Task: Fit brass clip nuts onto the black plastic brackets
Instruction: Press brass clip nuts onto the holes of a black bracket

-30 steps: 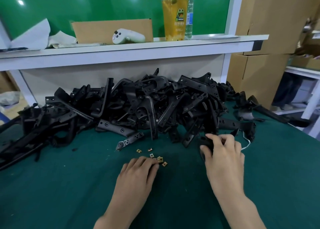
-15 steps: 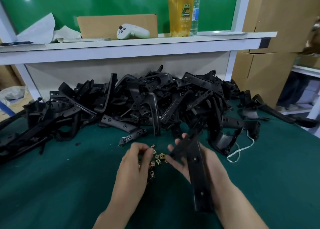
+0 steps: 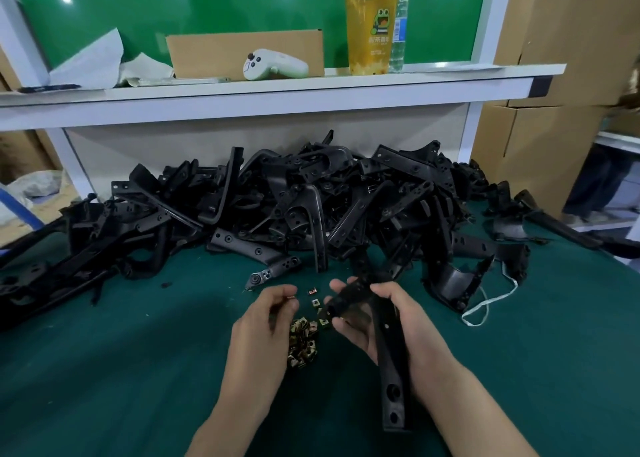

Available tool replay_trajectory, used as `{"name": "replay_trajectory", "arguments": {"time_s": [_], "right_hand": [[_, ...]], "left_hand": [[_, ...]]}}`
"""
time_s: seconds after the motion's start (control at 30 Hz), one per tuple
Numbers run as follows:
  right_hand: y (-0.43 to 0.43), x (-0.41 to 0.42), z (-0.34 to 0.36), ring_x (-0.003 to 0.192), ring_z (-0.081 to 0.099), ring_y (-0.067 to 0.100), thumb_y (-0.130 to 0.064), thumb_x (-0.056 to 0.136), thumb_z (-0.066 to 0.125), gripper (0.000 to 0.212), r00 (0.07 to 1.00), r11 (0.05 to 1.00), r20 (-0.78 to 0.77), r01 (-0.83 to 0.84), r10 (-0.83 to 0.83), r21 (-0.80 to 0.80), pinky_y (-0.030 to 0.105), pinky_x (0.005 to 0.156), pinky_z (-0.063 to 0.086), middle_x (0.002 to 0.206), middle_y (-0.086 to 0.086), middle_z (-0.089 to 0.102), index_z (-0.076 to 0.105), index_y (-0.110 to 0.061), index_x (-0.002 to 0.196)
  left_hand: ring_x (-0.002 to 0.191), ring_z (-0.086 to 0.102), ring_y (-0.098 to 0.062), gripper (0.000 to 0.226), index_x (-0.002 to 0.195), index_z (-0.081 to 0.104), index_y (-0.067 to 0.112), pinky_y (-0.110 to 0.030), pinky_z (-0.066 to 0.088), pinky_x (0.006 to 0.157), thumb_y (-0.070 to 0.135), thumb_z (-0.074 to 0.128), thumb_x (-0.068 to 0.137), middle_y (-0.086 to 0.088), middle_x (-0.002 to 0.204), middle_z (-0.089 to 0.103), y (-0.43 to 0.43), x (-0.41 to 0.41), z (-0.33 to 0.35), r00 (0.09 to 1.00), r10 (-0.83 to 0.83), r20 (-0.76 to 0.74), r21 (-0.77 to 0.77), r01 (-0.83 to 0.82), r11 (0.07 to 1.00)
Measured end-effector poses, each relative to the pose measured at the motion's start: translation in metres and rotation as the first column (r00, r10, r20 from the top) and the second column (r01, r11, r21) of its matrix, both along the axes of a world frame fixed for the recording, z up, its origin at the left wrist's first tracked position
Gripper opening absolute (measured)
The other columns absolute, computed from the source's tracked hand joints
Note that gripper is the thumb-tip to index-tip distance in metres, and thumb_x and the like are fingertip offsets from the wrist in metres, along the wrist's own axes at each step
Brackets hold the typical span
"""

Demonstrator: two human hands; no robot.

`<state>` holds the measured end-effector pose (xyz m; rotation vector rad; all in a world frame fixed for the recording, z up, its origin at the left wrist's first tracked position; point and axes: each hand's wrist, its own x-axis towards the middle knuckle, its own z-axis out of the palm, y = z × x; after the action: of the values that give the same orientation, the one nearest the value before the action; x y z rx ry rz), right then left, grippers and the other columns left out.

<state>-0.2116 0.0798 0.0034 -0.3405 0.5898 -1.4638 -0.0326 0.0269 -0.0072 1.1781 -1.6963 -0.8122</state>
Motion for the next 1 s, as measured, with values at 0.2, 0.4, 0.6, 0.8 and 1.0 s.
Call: {"name": "replay_trajectory", "arguments": {"time_s": [0.2, 0.4, 0.6, 0.8, 1.0], "right_hand": [[-0.003, -0.001, -0.006, 0.116, 0.067, 0.031, -0.026, 0.084, 0.064, 0.063, 0.995, 1.0, -0.102, -0.023, 0.021, -0.011, 0.039, 0.08, 0.059, 0.132, 0.017, 0.065, 0.045, -0.003, 0.14], [0.002, 0.006, 0.013, 0.113, 0.068, 0.03, -0.029, 0.098, 0.049, 0.038, 0.962, 0.982, -0.215, 0.145, -0.168, -0.12, 0.039, 0.078, 0.061, 0.126, 0.012, 0.069, 0.059, -0.017, 0.133], [0.01, 0.013, 0.029, 0.099, 0.073, 0.033, -0.04, 0.095, 0.057, 0.028, 0.732, 0.813, -0.374, 0.437, -0.57, -0.384, 0.037, 0.075, 0.061, 0.109, 0.004, 0.074, 0.067, -0.036, 0.122], [0.016, 0.028, 0.024, 0.106, 0.07, 0.018, -0.02, 0.097, 0.057, 0.029, 0.447, 0.72, -0.572, 0.315, -0.687, -0.619, 0.019, 0.088, 0.052, 0.107, -0.002, 0.071, 0.056, -0.036, 0.121], [0.019, 0.034, 0.015, 0.118, 0.061, 0.017, -0.007, 0.092, 0.058, 0.038, 0.051, 0.646, -0.646, 0.141, -0.762, -0.75, 0.02, 0.09, 0.047, 0.136, -0.014, 0.052, 0.05, -0.041, 0.107]], "left_hand": [[0.094, 0.057, -0.002, 0.019, 0.093, 0.053, 0.049, -0.018, 0.042, 0.075, 0.031, 0.058, 0.099, 0.025, 0.094, 0.063, 0.002, -0.001, -0.002, 0.979, 0.041, 0.199, -0.168, -0.007, 0.986], [0.074, 0.06, 0.0, 0.019, 0.092, 0.067, 0.043, -0.011, 0.046, 0.07, 0.025, 0.064, 0.097, 0.015, 0.083, 0.065, 0.004, -0.002, 0.013, 0.958, -0.073, -0.276, -0.019, 0.07, 0.997], [0.086, 0.069, -0.015, 0.011, 0.094, 0.073, 0.03, -0.029, 0.055, 0.079, 0.034, 0.065, 0.087, 0.0, 0.09, 0.074, 0.004, -0.001, 0.02, 0.812, -0.134, -0.568, 0.101, 0.23, 0.968], [0.097, 0.071, -0.015, 0.019, 0.096, 0.075, 0.035, -0.031, 0.054, 0.084, 0.038, 0.069, 0.078, 0.005, 0.101, 0.076, 0.002, 0.003, 0.019, 0.822, -0.123, -0.556, 0.113, 0.222, 0.968], [0.097, 0.07, -0.016, 0.017, 0.095, 0.074, 0.035, -0.025, 0.055, 0.08, 0.033, 0.071, 0.078, 0.003, 0.099, 0.075, 0.006, 0.001, 0.021, 0.81, -0.161, -0.564, 0.086, 0.251, 0.964]]}}
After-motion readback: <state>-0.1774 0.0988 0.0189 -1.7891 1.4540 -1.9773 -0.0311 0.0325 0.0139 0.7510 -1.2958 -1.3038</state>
